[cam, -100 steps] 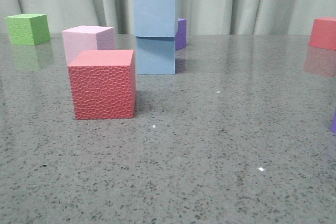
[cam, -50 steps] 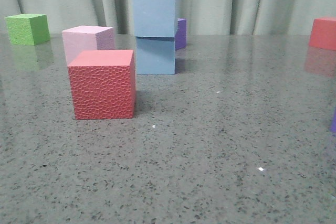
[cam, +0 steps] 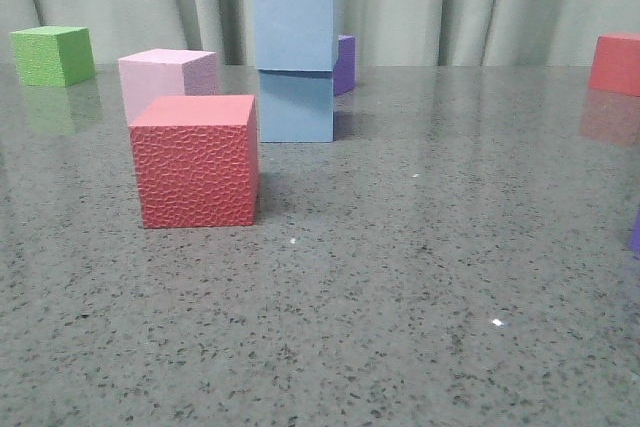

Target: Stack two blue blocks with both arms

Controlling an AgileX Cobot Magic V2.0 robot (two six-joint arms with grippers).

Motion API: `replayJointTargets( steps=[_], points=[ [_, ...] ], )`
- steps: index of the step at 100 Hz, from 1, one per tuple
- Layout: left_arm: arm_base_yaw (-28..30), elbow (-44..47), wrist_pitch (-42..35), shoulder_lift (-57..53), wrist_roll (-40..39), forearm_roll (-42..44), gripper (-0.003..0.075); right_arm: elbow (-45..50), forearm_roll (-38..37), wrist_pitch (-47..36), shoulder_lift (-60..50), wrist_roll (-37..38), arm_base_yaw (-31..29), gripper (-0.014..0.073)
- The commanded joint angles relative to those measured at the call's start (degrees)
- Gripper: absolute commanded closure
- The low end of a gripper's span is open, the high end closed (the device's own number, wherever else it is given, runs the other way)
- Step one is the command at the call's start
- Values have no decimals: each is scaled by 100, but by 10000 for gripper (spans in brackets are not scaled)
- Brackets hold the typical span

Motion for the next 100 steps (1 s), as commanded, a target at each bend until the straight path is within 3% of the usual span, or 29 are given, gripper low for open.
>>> replayJointTargets(
  steps=[1,53,75,100],
  points=[
    [21,139,-481,-209,-2,-49,739,-133,-158,-453,53,-27,-3,662],
    [21,139,-481,-209,-2,-49,739,-122,-234,-454,65,-27,-115,662],
    [21,139,-481,-209,-2,-49,739,310,141,-1029,77,-168,-1126,662],
    [21,139,-481,-209,-2,-49,739,1350,1454,-2575,77,-1522,-2373,662]
  ],
)
